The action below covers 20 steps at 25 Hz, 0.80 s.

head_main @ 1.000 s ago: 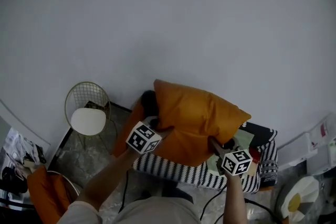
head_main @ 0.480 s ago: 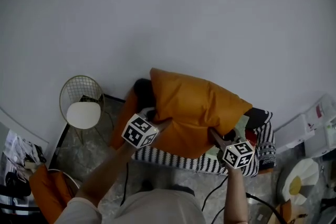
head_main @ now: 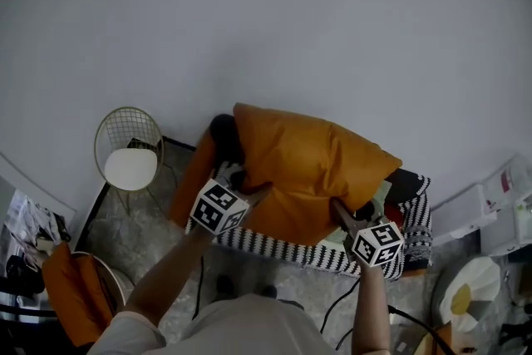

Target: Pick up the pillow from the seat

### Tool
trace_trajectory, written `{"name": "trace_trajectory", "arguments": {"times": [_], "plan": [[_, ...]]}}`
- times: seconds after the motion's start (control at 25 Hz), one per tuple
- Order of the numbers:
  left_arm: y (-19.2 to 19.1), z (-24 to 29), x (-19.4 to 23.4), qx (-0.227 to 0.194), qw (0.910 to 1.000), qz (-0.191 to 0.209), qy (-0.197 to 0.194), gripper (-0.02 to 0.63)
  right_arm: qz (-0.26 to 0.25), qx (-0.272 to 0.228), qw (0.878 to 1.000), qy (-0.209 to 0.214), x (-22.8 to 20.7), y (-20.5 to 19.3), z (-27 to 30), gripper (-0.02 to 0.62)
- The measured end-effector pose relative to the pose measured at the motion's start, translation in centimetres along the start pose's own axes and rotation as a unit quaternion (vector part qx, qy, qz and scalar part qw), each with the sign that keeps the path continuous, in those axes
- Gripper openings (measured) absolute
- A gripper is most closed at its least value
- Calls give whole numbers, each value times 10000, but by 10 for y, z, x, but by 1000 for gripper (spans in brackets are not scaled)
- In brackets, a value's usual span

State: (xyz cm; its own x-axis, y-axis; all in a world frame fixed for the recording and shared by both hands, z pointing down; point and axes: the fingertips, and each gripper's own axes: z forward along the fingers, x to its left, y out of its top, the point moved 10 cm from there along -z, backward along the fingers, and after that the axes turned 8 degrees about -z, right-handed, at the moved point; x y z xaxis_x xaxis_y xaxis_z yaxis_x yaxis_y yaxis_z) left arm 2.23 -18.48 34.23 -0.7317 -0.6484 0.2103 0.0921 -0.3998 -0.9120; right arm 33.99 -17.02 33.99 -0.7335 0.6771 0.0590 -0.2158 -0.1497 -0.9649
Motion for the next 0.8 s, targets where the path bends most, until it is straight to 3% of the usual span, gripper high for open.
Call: {"name": "trace_trajectory", "arguments": {"times": [0.8], "plan": [[3,5,-11,-63,9998,101,126,192,-35,-116,9999,59,-12,-5,-4,252]]}}
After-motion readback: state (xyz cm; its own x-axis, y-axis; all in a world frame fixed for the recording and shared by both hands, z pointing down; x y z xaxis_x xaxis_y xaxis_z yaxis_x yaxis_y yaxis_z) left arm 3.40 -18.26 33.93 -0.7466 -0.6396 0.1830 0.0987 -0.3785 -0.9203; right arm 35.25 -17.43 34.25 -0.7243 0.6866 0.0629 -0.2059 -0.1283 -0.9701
